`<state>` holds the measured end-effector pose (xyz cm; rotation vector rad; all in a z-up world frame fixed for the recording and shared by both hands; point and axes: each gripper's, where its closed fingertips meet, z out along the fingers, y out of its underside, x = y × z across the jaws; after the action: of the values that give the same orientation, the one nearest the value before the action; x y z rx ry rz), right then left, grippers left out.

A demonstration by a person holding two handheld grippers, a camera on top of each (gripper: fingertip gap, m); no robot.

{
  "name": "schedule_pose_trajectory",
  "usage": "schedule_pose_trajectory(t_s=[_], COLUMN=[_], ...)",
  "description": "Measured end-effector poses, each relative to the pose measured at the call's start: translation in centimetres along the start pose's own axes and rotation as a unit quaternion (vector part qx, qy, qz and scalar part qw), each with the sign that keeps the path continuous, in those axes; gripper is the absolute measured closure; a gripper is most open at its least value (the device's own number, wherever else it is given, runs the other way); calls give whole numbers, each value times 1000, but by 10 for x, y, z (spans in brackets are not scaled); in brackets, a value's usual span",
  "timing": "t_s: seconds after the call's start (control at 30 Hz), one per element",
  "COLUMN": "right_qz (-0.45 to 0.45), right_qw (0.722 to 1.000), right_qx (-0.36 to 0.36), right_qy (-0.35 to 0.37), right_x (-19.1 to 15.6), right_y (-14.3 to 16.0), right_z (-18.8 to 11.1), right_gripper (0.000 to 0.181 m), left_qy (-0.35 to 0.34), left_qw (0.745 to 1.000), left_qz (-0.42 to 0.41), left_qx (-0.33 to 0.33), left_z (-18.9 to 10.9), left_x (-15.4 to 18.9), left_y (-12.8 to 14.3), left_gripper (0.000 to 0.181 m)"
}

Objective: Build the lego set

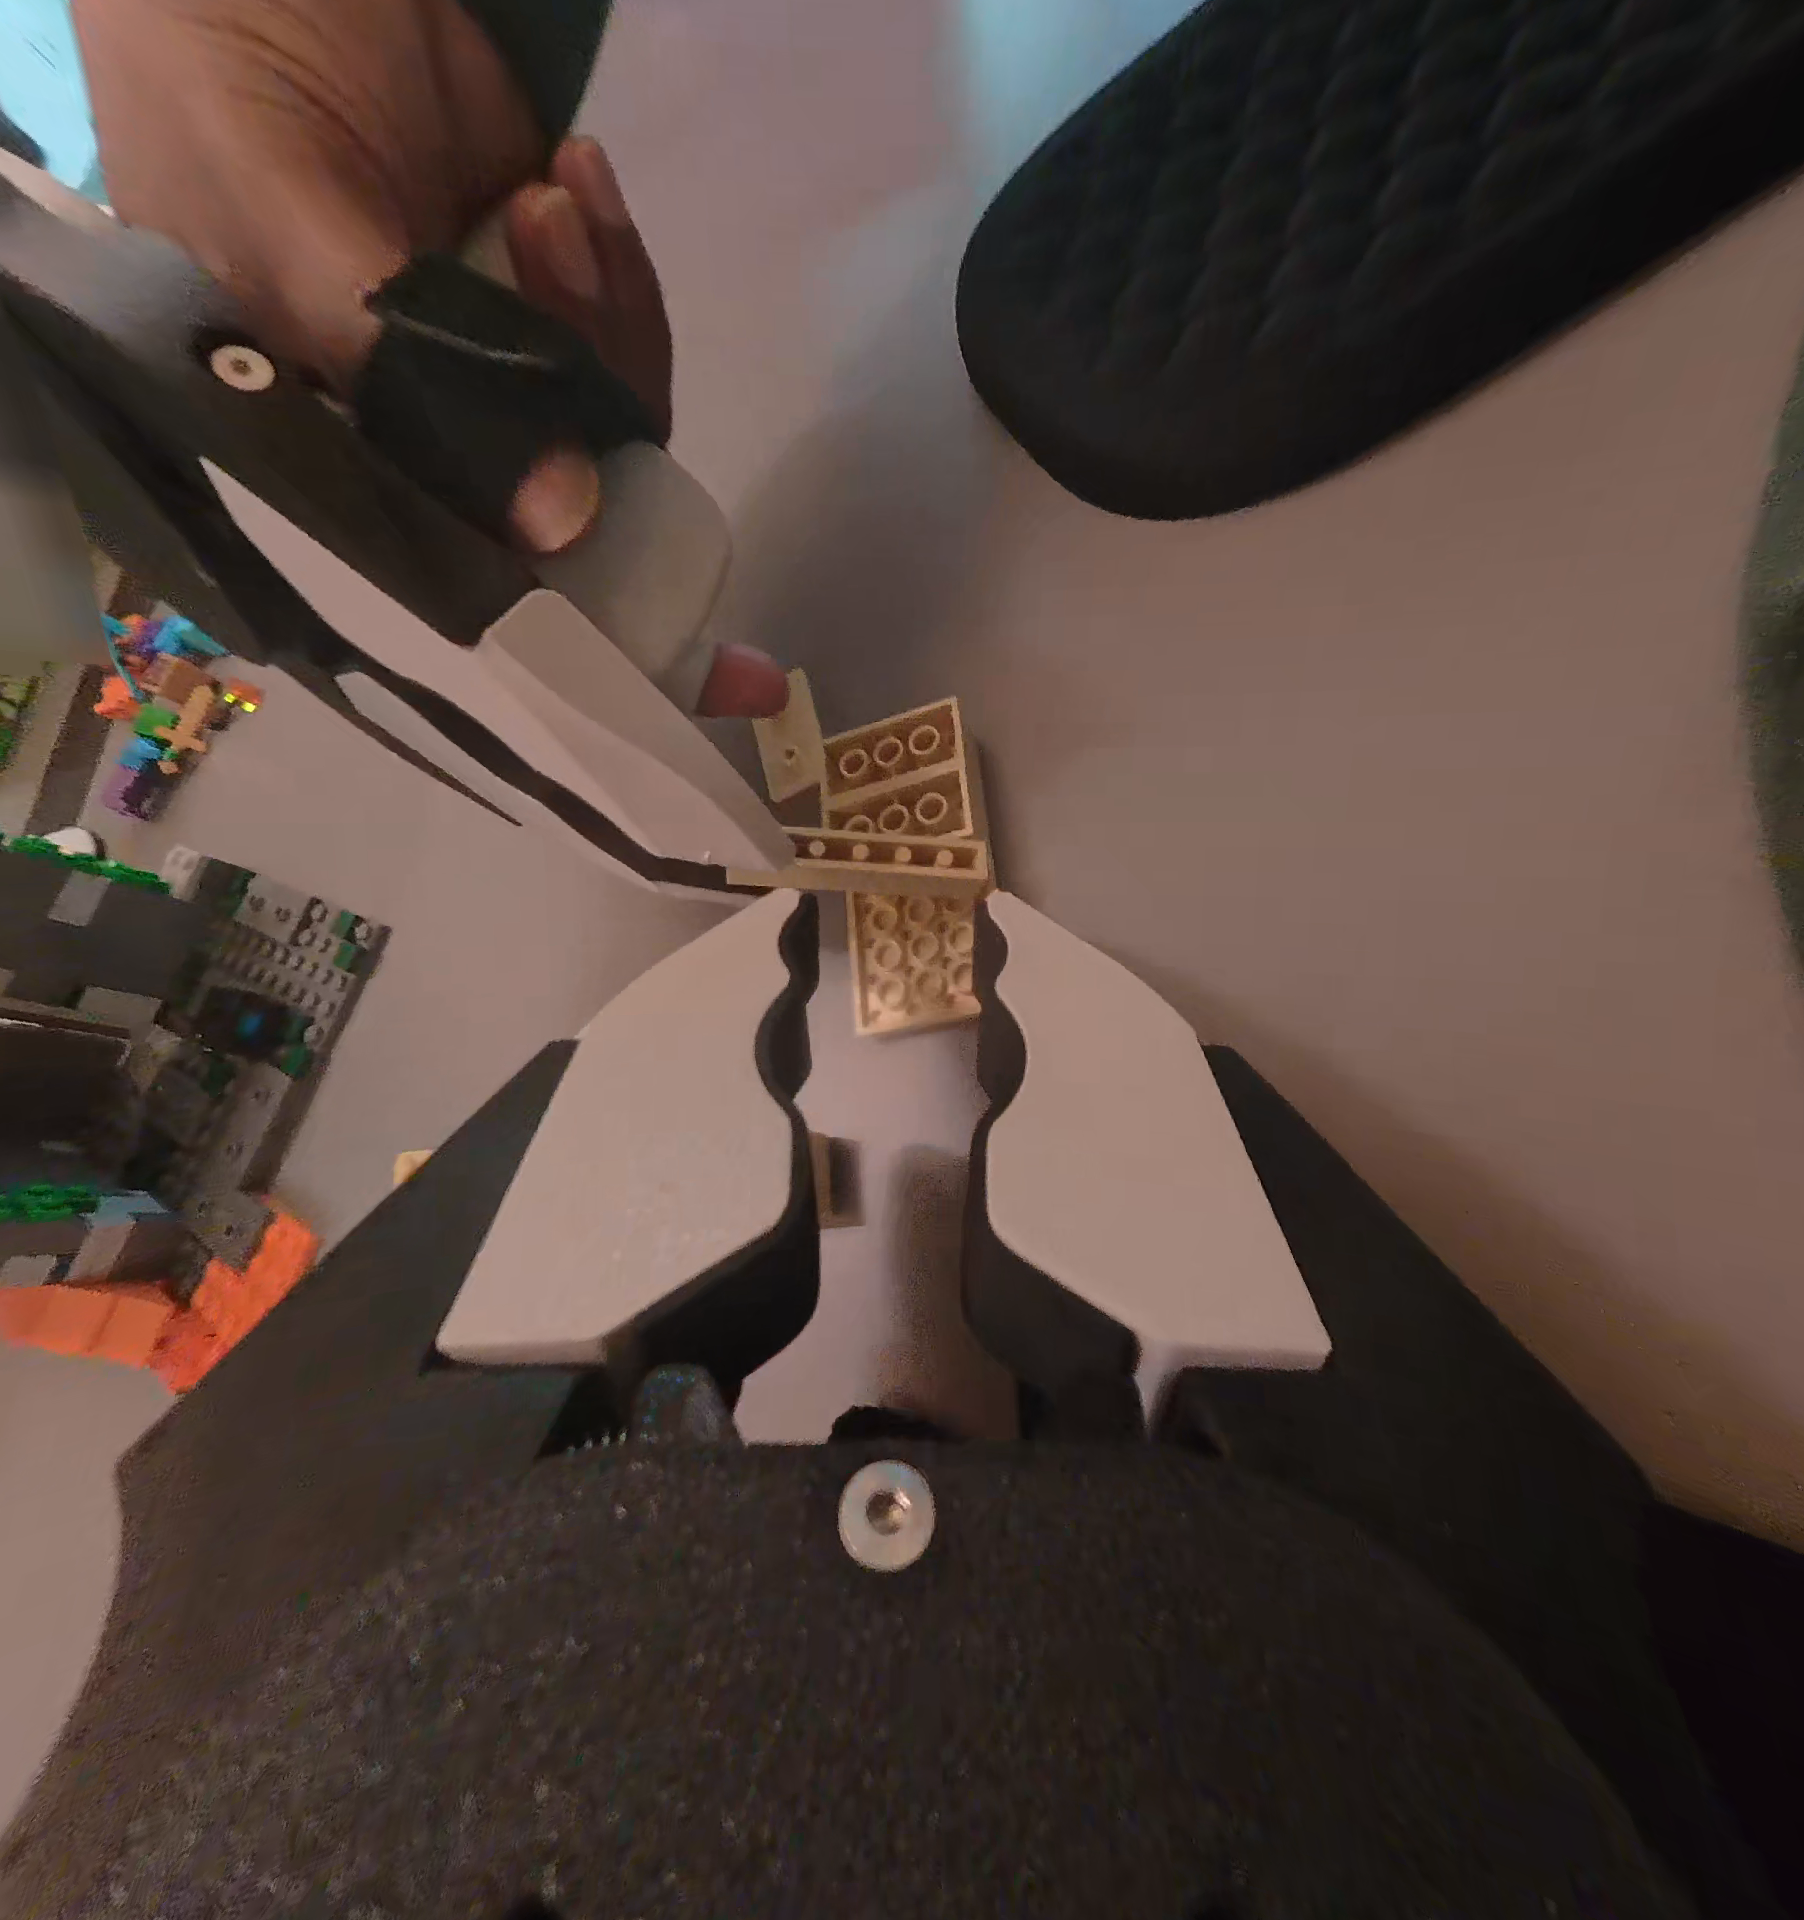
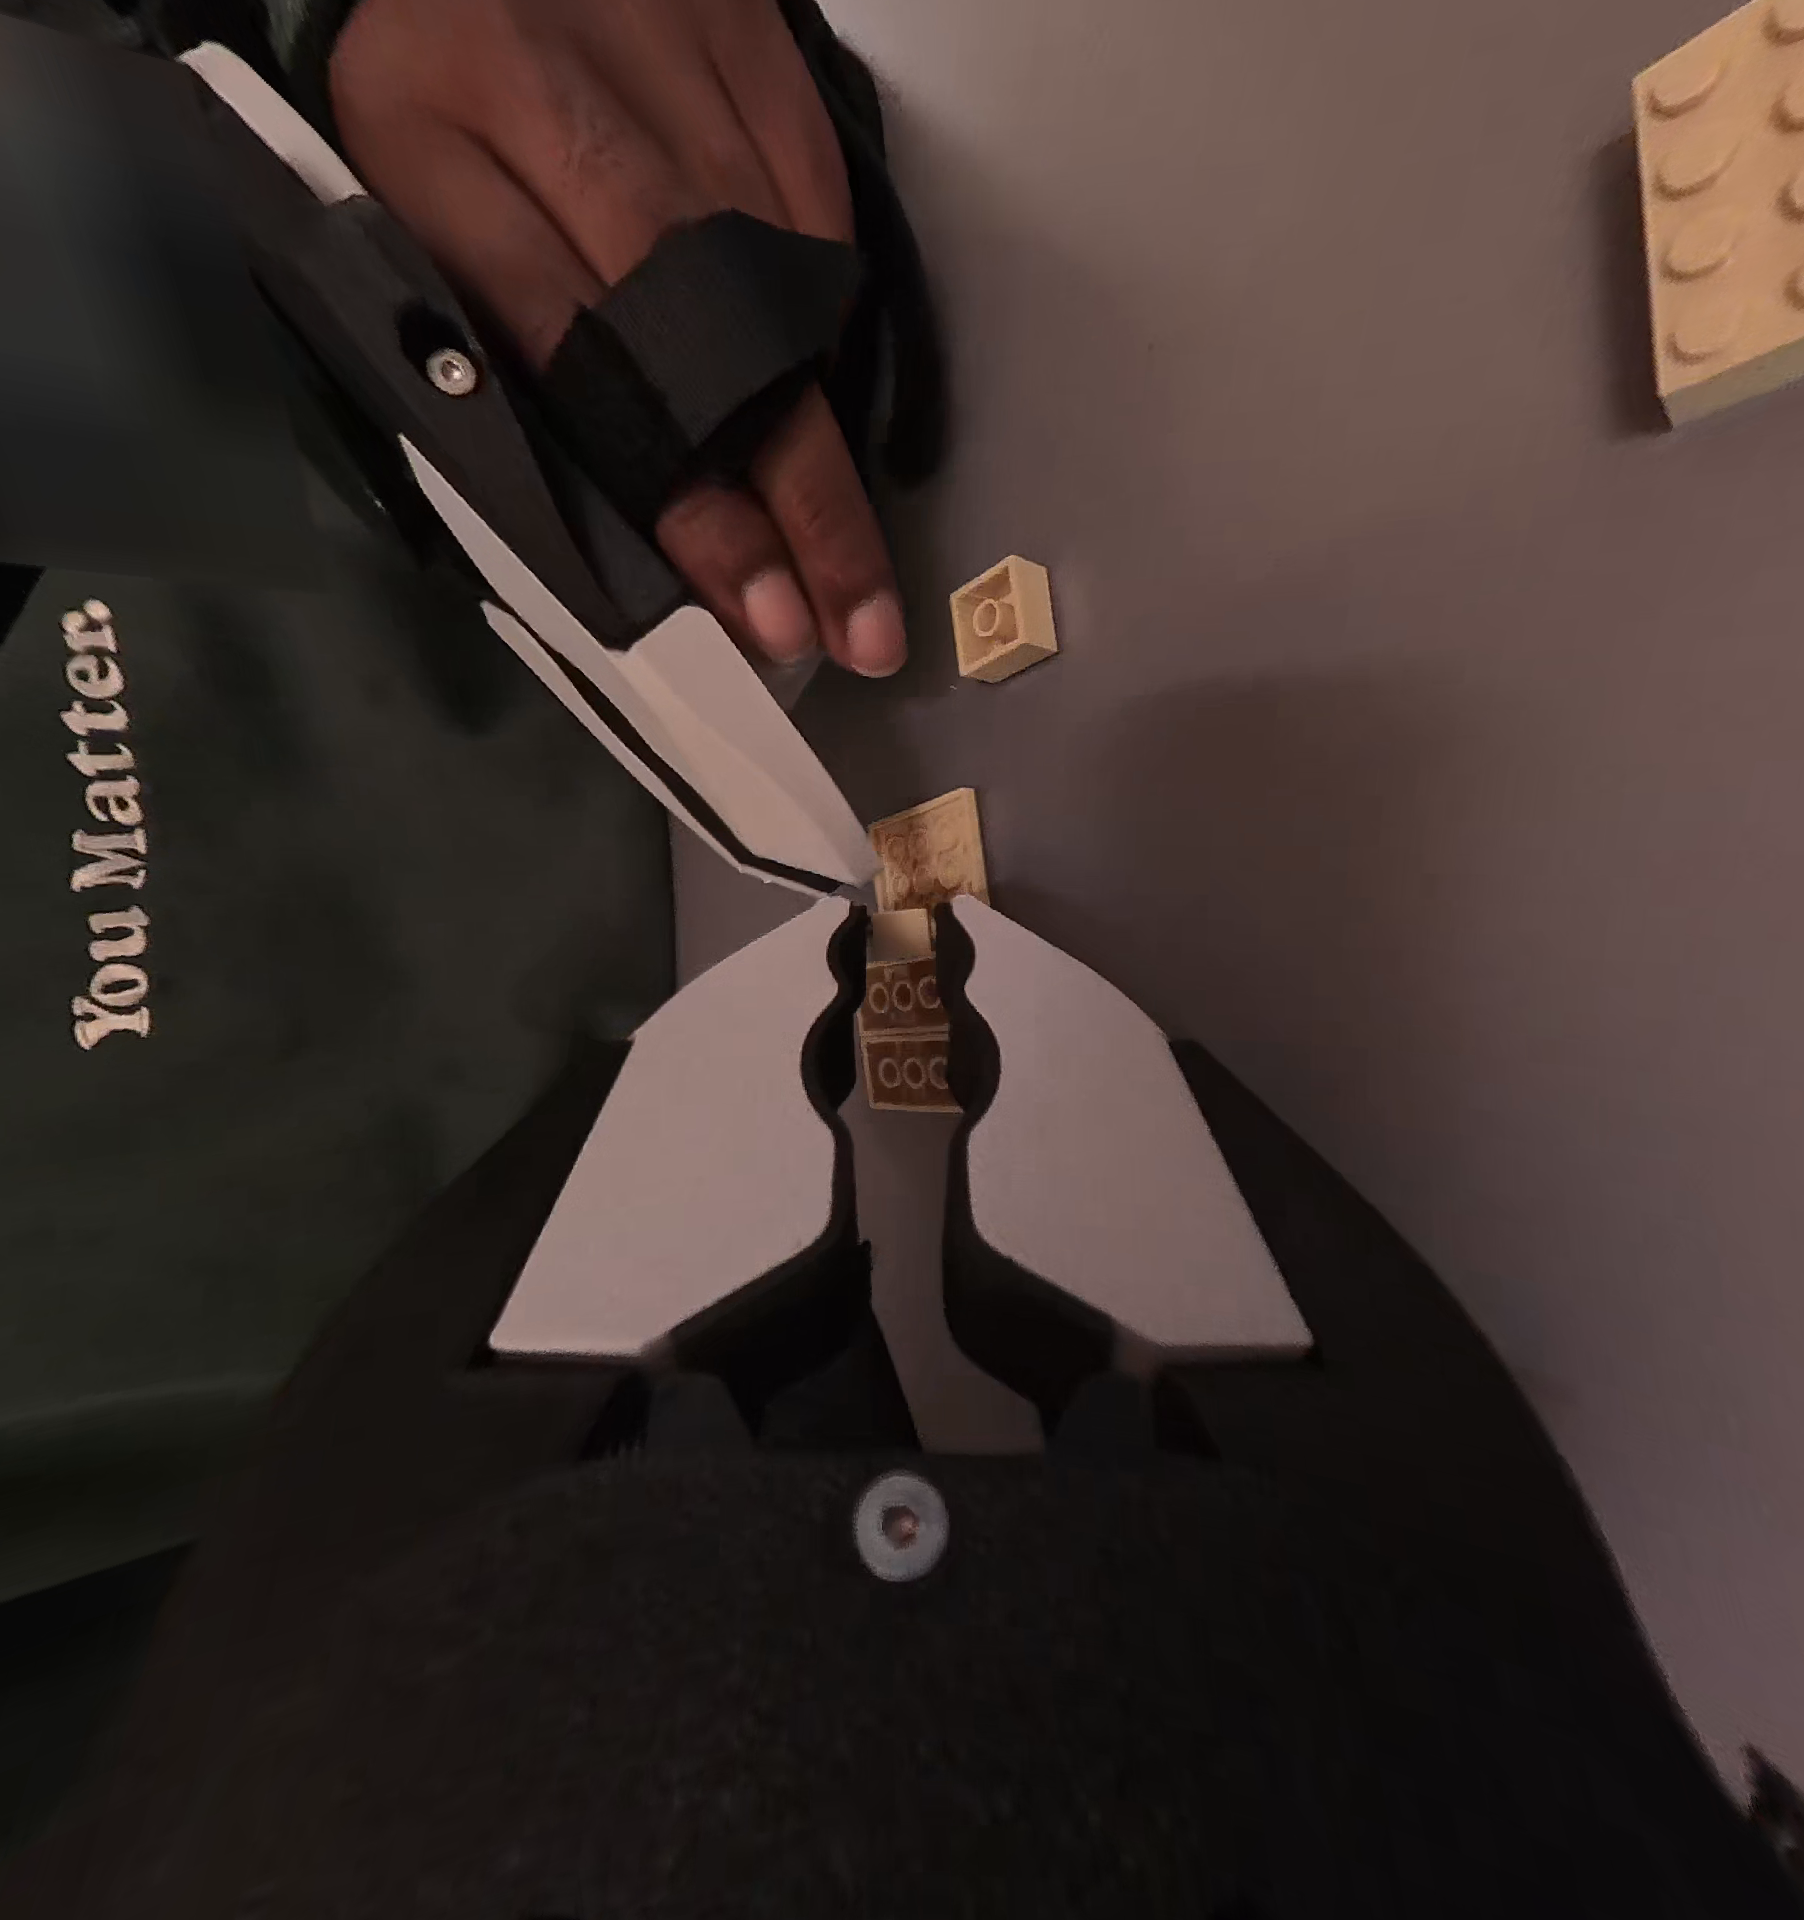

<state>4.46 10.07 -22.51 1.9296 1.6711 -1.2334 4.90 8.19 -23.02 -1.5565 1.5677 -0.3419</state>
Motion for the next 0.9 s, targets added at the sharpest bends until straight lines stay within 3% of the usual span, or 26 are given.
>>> schedule_pose_trajectory(t_s=[0.3, 0.9], right_qz=[-26, -72], right_qw=[999, 995], right_qx=[-31, -15], right_qy=[20, 70], right_x=[6, 12], right_y=[2, 2], right_z=[2, -6], right_gripper=[165, 160], left_qy=[3, 25], left_qw=[1000, 999], left_qz=[7, 27], left_qx=[-21, -32], left_z=[6, 13], left_x=[3, 12], left_y=[4, 5], left_gripper=[158, 162])
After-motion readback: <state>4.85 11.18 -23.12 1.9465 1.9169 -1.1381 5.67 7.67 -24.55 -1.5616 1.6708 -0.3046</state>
